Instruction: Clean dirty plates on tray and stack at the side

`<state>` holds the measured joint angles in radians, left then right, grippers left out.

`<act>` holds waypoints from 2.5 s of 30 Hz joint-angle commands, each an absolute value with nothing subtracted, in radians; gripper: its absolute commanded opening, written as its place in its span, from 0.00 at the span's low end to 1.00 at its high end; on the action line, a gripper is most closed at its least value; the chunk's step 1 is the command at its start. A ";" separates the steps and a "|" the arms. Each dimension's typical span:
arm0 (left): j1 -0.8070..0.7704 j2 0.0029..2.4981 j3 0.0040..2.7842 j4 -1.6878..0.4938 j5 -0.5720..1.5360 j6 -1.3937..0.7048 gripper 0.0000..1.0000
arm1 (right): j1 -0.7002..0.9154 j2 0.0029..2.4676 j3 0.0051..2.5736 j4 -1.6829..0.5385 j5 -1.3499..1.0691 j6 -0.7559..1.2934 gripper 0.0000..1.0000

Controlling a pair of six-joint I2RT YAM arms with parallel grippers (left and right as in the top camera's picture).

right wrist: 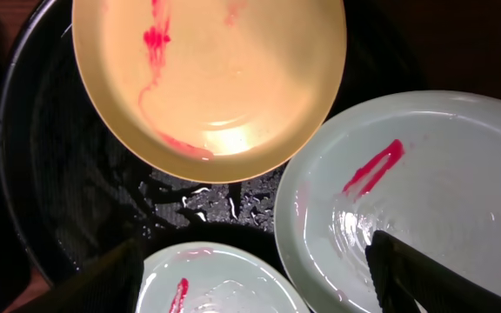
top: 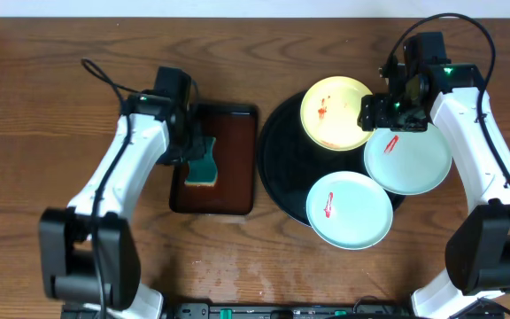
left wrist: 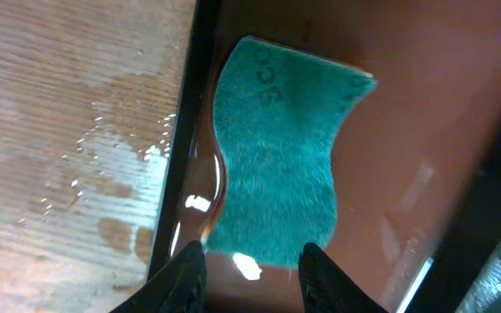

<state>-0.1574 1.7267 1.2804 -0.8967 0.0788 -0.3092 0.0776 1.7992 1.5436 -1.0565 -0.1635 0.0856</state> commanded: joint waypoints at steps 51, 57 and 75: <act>-0.170 1.824 1.138 -0.645 0.120 -0.320 0.31 | 0.084 1.800 1.557 -1.043 -0.154 0.073 0.82; -0.171 1.824 1.131 -0.641 0.120 -0.320 0.34 | 0.084 1.800 1.557 -1.046 -0.154 0.073 0.82; -0.176 1.810 1.137 -0.643 0.120 -0.338 0.34 | 0.084 1.800 1.557 -1.047 -0.154 0.073 0.83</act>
<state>-0.1722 1.8103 1.1374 -0.6289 0.1093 -0.3248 0.0776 1.7992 1.5436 -1.0470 -0.1596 0.0856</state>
